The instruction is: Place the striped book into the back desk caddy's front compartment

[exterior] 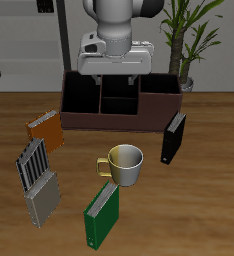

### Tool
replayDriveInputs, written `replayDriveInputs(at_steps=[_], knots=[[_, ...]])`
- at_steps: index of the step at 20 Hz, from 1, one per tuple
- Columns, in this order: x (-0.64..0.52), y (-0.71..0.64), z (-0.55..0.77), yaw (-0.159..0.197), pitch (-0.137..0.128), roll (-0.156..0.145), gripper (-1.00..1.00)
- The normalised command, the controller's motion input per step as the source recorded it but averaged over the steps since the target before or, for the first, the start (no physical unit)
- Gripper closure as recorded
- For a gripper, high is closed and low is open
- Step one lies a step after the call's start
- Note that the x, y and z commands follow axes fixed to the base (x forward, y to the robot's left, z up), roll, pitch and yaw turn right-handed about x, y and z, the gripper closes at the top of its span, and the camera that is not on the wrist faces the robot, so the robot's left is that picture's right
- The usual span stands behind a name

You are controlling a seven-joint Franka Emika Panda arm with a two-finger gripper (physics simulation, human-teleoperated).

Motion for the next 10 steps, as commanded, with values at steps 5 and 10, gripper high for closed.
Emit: replayDriveInputs(at_steps=[5,10], knots=[[0.40,-0.54,0.09,-0.020,-0.019,-0.023,-1.00],[0.45,-0.64,0.05,-0.029,-0.009,-0.047,-1.00]])
